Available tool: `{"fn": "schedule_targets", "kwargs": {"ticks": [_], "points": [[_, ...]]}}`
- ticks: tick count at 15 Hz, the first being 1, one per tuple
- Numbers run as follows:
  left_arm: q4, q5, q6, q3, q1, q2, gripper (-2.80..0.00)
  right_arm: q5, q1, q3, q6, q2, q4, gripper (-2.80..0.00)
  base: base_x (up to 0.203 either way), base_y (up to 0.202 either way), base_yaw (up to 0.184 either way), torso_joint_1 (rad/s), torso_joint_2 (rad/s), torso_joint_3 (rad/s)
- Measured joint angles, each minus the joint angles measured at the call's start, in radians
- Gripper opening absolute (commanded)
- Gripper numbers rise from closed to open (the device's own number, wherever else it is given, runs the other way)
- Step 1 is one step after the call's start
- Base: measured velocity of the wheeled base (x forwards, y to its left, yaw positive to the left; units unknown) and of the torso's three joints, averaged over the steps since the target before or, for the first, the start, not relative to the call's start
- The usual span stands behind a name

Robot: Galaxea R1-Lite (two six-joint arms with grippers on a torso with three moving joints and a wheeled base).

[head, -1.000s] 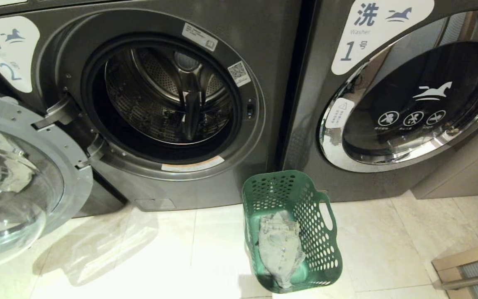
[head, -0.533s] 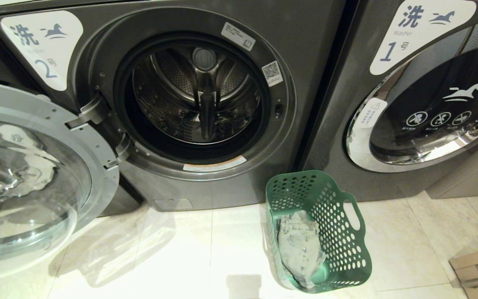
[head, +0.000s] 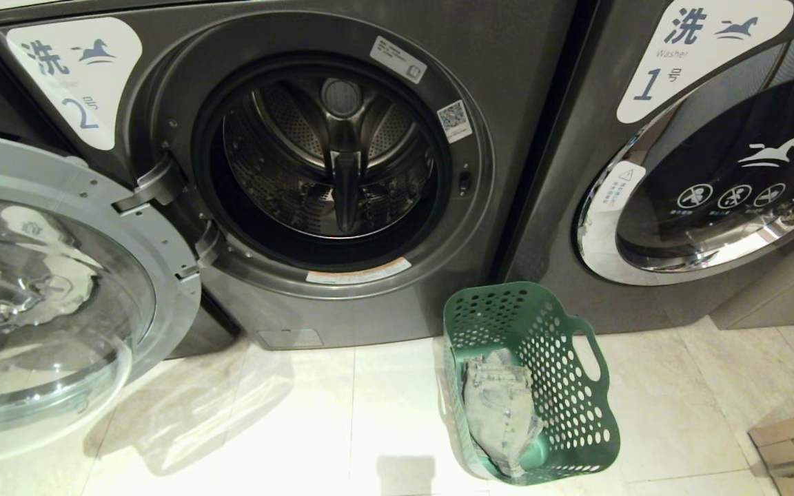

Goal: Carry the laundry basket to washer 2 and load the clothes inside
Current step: Place the clothes into the washing machine

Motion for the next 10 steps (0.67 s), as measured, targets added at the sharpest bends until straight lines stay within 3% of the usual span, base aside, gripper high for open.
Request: {"fn": "schedule_targets", "kwargs": {"ticks": [10], "points": [[0.001,-0.001,0.000,0.000,0.000,0.000,-2.80,0.000,0.000,0.000,-0.001,0.000,0.000,-2.80,0.000,0.000,0.000,0.003,0.00,-0.182]]}}
